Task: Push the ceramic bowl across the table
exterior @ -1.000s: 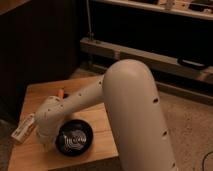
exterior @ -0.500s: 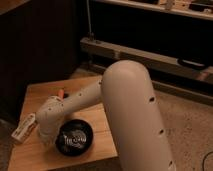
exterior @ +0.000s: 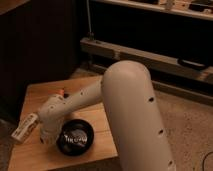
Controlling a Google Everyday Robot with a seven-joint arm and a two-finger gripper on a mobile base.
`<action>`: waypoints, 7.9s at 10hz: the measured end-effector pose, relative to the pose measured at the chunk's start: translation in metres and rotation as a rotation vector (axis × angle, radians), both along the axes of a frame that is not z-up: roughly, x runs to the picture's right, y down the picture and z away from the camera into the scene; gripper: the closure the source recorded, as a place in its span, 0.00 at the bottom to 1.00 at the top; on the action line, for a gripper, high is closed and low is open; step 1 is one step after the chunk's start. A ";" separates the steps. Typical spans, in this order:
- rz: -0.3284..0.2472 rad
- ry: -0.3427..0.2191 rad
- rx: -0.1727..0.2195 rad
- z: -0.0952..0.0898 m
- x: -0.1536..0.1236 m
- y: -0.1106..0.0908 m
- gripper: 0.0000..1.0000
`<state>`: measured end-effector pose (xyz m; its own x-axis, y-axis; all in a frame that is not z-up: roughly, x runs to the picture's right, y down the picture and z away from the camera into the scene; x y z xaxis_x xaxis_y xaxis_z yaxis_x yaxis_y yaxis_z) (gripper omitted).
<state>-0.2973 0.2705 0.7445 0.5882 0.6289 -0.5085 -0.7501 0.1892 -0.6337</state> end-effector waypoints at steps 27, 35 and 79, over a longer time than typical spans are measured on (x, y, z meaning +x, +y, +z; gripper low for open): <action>0.074 0.283 -0.031 0.045 0.127 -0.010 1.00; 0.108 0.326 -0.009 0.047 0.153 -0.023 1.00; 0.194 0.482 0.011 0.056 0.268 -0.029 1.00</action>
<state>-0.0297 0.2414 0.8005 0.1616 0.7099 -0.6856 -0.9781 0.0229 -0.2068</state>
